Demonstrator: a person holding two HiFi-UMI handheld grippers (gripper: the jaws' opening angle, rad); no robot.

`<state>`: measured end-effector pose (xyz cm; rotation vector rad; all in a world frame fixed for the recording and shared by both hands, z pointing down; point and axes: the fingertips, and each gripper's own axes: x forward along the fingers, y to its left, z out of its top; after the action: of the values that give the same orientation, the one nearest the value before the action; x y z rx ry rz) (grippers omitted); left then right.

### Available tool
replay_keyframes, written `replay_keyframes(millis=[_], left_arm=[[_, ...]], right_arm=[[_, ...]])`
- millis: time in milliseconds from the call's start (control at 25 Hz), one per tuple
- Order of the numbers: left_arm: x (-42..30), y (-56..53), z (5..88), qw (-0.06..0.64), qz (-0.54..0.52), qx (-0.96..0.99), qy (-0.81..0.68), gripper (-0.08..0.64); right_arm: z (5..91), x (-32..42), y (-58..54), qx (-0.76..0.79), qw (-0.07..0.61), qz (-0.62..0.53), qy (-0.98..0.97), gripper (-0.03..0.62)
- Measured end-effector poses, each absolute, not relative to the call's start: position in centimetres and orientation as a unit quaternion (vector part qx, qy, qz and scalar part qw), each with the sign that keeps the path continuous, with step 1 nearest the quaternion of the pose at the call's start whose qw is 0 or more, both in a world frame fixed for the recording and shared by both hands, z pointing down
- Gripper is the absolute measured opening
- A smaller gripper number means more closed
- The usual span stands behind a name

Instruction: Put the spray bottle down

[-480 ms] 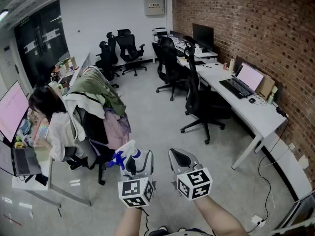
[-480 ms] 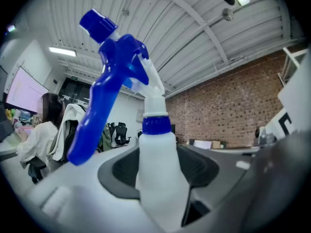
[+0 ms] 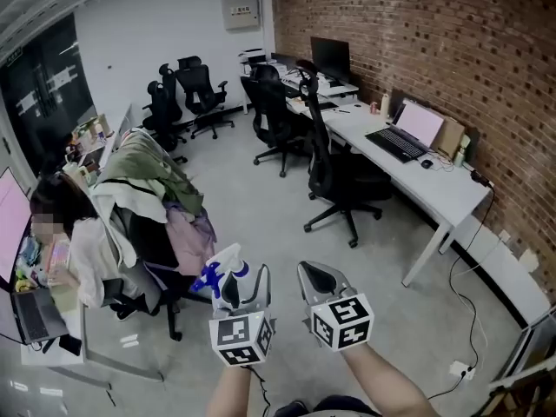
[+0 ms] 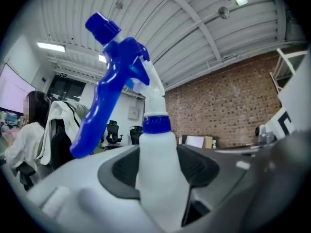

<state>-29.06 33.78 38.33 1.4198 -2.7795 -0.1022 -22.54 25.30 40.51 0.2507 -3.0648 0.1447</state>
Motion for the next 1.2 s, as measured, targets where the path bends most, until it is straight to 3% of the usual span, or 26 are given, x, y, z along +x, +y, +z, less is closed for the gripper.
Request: replay_keyframes(millis=[400,1200], left_arm=[[-28.1,21.8,40.8,0.029,-0.012,0.527,-0.849,0.235],[-18.2,-22.9,42.3,0.06,-0.024,0.68,-0.731,0.235]], right_arm=[[42.5,-19.7,14.2,0.172,0.035,0.059,-0.983,-0.006],[42.6,-4.4,-26.6,0.402,0.038,0.04,-0.914,-0.006]])
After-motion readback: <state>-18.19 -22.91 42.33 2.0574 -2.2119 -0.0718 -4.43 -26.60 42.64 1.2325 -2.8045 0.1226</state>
